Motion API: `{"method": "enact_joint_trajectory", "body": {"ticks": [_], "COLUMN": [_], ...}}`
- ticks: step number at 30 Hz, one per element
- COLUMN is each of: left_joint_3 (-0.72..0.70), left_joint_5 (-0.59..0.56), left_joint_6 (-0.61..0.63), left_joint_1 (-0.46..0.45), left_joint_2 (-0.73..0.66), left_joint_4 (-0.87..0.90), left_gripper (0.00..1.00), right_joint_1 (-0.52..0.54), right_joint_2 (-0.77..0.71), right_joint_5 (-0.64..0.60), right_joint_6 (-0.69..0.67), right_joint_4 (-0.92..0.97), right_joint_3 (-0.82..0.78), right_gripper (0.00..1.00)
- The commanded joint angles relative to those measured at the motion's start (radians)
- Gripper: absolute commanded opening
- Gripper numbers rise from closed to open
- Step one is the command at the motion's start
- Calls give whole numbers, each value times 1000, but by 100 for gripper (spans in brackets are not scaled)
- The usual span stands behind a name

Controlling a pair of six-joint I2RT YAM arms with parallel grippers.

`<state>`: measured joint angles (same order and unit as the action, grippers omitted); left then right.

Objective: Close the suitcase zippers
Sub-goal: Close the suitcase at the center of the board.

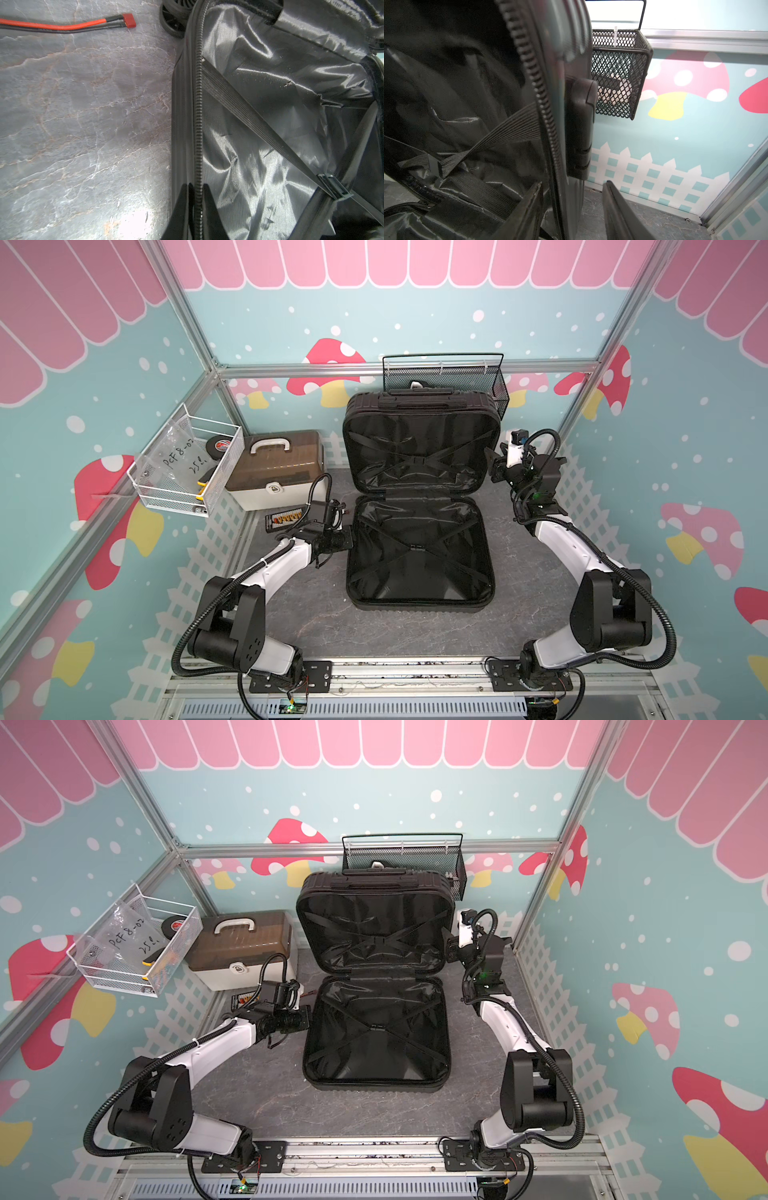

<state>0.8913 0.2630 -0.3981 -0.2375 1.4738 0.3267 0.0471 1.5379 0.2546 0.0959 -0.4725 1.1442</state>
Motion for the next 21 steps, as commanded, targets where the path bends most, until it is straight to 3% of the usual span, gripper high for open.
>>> {"method": "enact_joint_trajectory", "body": {"ticks": [1,3,8,13,21], "left_joint_3": [17,15,-4,-7,8], "left_joint_5": [51,51,21,-54,-45], "left_joint_6": [-32,-44,-107,-143,-137], "left_joint_1": [-10,-10,-14,-17,-17], "left_joint_2": [32,28,5,-15,-18], "left_joint_4": [-21,-28,-61,-58,-63], "left_gripper": [0,0,0,0,0], "right_joint_1": [5,6,7,7,7], "right_joint_2": [22,17,-30,-102,-271], "right_joint_5": [-2,7,47,88,63], "right_joint_6": [-22,-22,-6,45,98], "right_joint_4": [-20,-17,-17,-30,-44], "right_joint_3": [32,31,-25,-123,-331], "right_gripper": [37,25,10,8,8]}}
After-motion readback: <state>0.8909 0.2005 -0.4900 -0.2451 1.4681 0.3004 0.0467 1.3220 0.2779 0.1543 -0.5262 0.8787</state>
